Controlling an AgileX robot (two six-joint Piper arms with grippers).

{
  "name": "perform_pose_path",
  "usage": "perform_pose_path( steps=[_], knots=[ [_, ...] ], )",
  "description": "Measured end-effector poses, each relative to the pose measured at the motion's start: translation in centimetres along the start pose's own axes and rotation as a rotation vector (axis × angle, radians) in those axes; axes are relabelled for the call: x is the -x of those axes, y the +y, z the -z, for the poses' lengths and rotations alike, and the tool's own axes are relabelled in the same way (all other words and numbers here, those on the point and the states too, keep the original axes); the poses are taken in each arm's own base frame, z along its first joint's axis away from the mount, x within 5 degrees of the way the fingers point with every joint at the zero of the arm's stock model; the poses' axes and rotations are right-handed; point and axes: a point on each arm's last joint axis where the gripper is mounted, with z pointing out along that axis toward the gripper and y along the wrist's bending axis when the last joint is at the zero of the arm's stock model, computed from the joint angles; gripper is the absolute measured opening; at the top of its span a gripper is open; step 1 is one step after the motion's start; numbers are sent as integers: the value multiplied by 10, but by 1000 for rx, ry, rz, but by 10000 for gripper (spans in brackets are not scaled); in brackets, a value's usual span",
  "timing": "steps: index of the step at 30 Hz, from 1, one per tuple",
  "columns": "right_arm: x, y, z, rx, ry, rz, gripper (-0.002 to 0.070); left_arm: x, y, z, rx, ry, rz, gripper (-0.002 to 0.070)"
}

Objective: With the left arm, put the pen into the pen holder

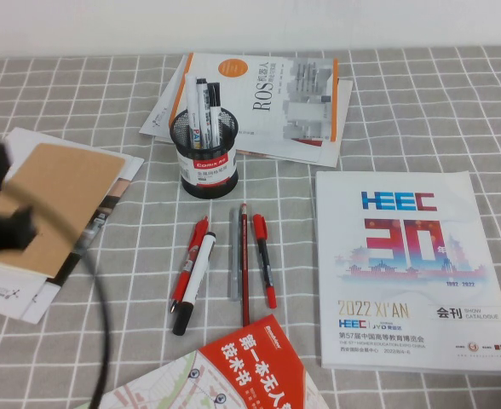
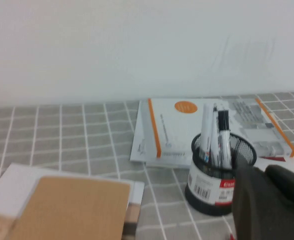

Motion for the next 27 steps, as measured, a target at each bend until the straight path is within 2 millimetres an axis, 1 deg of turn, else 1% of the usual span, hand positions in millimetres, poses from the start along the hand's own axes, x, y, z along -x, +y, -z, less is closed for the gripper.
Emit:
perform_pose_path(
  steps=[6,8,9,11,13,16,20,24,27],
  knots=[
    [0,0,0,0,0,0,-12,-31,6,51,28,-33,87,-2],
    [0,0,0,0,0,0,-12,-43,8,65,34,-48,112,-2],
    [0,0,0,0,0,0,-12,-47,9,69,36,-51,121,-2],
    [0,0,0,0,0,-1,-12,-60,10,81,35,-56,170,-2],
    [0,0,0,1,0,-2,-12,-71,10,88,35,-53,204,-2],
    [0,0,0,1,0,-2,-12,-87,11,95,39,-26,245,-3],
    [0,0,0,1,0,-3,-12,-105,12,95,55,37,258,-3],
    [0,0,0,1,0,-3,-12,-116,13,93,75,104,261,-3],
    [0,0,0,2,0,-4,-13,-117,13,93,79,117,263,-3]
  ],
)
